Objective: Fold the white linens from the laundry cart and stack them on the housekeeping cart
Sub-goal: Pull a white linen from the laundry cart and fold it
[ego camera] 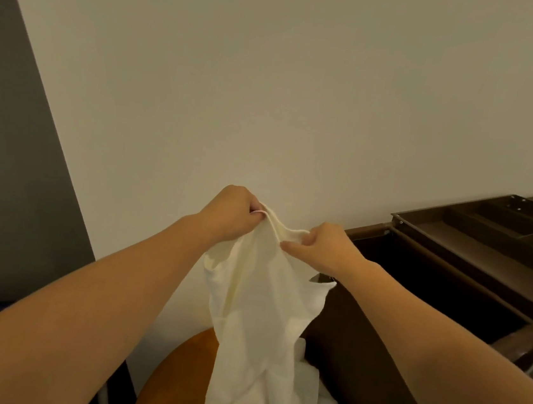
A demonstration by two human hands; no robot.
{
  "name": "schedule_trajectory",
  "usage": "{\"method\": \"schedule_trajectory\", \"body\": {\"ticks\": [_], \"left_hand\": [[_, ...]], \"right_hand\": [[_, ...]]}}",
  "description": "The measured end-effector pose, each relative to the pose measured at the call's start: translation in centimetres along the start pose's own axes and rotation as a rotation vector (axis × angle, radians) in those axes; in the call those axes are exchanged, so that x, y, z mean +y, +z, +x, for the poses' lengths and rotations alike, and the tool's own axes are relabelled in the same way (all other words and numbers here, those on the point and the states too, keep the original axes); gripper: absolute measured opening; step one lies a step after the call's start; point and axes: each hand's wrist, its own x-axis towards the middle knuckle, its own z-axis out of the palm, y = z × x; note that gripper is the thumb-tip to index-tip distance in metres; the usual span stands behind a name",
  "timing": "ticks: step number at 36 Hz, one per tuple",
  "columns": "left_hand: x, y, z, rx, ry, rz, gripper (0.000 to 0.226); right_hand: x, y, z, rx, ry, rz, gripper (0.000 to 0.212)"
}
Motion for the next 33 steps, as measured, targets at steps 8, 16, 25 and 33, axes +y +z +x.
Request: {"method": "schedule_trajectory", "body": {"ticks": [8,16,25,33], "left_hand": [[0.4,-0.7,0.4,0.004,-0.006,0.007,0.025],[-2.7,-1.8,-0.1,-0.026,-0.042,0.086,0.025],[-6.7,-0.5,-1.9,-0.057,-0.009,0.054,0.025],[-5.1,-0.6,-1.2,0.036,0.033,-0.058,0.023]], "right_hand": [[-1.0,4.1,-0.4,-0.056,-0.084,-0.08,0.025],[1.6,3.0,-0.4,-0.119,-0.026,-0.042,0.018],[2.4,-0.3,0.5,-0.155,-0.135,-0.148,0.018],[1.6,4.7,-1.7,-0.221,-0.02,-0.157,0.062]]}}
